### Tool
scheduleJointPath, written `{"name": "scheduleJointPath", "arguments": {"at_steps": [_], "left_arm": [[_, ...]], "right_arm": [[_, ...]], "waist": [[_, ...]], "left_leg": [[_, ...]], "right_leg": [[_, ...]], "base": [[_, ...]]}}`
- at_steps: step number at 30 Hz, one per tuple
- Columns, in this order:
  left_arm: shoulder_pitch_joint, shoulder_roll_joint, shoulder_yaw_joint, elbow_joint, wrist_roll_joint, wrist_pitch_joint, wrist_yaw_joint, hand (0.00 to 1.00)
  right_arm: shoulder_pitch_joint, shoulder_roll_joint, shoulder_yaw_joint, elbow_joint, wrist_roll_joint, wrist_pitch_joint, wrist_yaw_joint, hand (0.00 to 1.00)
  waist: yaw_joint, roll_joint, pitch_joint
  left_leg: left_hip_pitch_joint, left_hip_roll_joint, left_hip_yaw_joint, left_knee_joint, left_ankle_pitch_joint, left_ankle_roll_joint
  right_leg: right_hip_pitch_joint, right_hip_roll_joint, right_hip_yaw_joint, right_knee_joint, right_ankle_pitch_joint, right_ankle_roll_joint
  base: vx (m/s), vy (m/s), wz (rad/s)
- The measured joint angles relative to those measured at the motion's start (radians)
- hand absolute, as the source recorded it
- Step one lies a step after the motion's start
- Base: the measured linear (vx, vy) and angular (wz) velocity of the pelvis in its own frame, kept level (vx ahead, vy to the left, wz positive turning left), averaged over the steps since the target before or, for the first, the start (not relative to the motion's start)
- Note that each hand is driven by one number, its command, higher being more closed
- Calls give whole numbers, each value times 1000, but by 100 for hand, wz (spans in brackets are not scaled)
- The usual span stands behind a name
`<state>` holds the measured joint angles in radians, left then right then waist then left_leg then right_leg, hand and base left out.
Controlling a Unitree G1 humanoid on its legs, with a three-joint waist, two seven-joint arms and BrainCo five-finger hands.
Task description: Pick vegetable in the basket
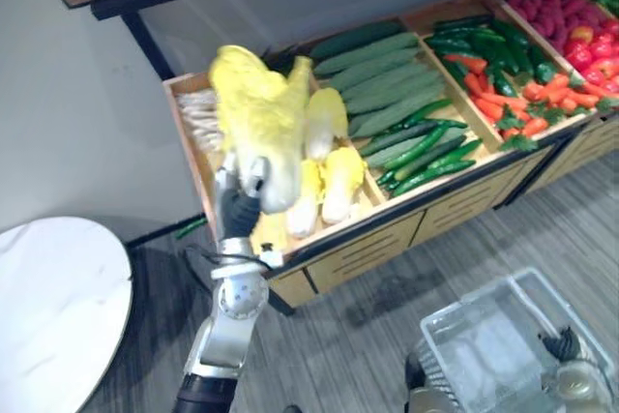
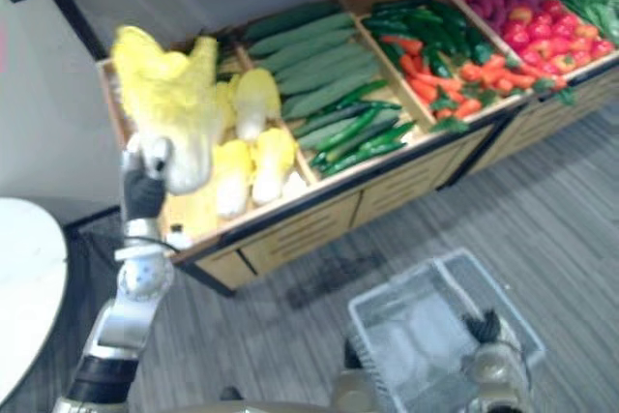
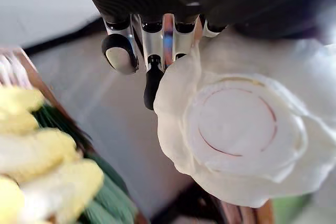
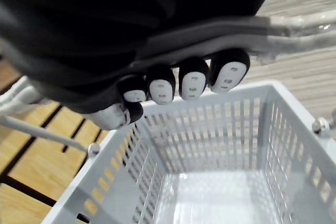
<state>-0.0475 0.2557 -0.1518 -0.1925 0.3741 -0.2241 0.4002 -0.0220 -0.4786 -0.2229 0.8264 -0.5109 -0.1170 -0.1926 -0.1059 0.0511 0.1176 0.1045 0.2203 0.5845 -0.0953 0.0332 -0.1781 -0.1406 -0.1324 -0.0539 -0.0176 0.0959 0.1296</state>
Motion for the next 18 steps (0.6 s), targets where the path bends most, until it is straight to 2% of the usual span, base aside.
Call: {"name": "scheduleJointPath", "arguments": {"at_steps": [2, 8, 14, 18], "left_arm": [[6, 39, -78, 0, -11, -33, -66, 100], [5, 119, -287, 3, -51, -83, -173, 100], [-48, 140, -482, 103, -56, -108, -266, 100], [-110, 135, -562, 209, -35, -109, -304, 100]], "right_arm": [[-41, -44, 68, -36, 0, -25, 23, 100], [-79, -130, 227, -154, 2, -33, 87, 100], [-72, -197, 329, -378, 47, -42, 159, 100], [-71, -213, 435, -504, 121, -74, 226, 100]], "waist": [[0, 1, -1], [-1, 2, -2], [-12, 1, -22], [-26, -2, -31]], "left_leg": [[23, -3, 58, 0, -6, -3], [79, -4, 170, -5, -22, -14], [107, 3, 243, 0, -31, -25], [115, 7, 282, 0, -35, -31]], "right_leg": [[-13, 13, 57, -2, 13, 0], [-15, 32, 135, -16, 29, 2], [-35, 49, 176, -14, 35, -4], [-48, 60, 196, -7, 36, -4]], "base": [[-48, -15, -71], [-47, -19, -48], [-19, -3, -30], [-13, 6, -18]]}}
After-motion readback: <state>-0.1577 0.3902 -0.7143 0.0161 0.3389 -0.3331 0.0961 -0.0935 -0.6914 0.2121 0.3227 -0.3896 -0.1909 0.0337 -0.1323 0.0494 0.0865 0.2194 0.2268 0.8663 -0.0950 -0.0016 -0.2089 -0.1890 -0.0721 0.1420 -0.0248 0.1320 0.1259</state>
